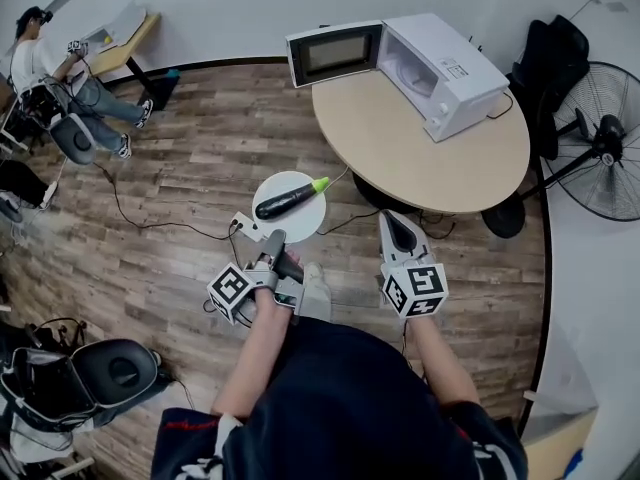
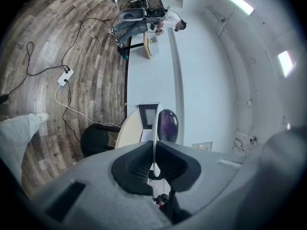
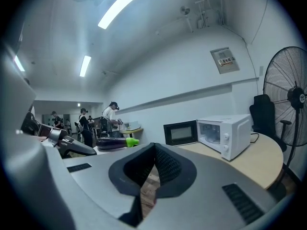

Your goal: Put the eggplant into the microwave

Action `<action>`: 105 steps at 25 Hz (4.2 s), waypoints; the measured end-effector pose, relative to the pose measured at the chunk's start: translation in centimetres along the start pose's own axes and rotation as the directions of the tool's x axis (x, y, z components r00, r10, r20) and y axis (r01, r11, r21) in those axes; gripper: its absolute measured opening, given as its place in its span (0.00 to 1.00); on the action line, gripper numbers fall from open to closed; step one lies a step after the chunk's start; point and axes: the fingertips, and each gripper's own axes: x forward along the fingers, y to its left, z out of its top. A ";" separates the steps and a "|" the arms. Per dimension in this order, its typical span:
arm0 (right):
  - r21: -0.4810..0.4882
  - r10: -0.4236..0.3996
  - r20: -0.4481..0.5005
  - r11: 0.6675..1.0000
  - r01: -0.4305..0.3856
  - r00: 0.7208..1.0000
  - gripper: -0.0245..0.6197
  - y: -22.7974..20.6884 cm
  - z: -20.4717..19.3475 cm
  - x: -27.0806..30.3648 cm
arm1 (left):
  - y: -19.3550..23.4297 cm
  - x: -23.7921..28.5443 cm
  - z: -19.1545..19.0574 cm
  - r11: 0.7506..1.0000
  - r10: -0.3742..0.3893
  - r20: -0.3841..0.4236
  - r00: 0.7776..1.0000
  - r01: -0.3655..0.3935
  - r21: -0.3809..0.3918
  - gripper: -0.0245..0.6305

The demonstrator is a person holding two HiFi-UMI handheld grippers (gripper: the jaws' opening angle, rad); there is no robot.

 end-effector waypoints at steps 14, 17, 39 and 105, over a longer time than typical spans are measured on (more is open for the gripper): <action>-0.005 -0.032 -0.005 0.999 0.032 0.999 0.05 -1.9 4.7 15.6 | -3.9 13.3 9.9 1.000 -0.026 -0.041 0.999 0.026 -0.011 0.08; -0.013 -0.039 0.002 0.999 0.039 0.999 0.05 -1.9 5.4 18.3 | -3.9 15.1 12.0 1.000 -0.021 -0.045 0.999 0.020 -0.015 0.08; -0.011 -0.059 -0.045 0.998 0.059 0.997 0.05 -9.4 5.4 31.1 | -2.9 29.7 14.1 0.999 0.038 -0.110 0.993 -0.042 -0.031 0.08; 0.054 -0.516 -0.177 0.845 0.532 0.838 0.05 -34.4 3.0 34.6 | 0.3 60.7 -5.9 0.984 0.176 -0.761 0.625 -0.082 0.160 0.08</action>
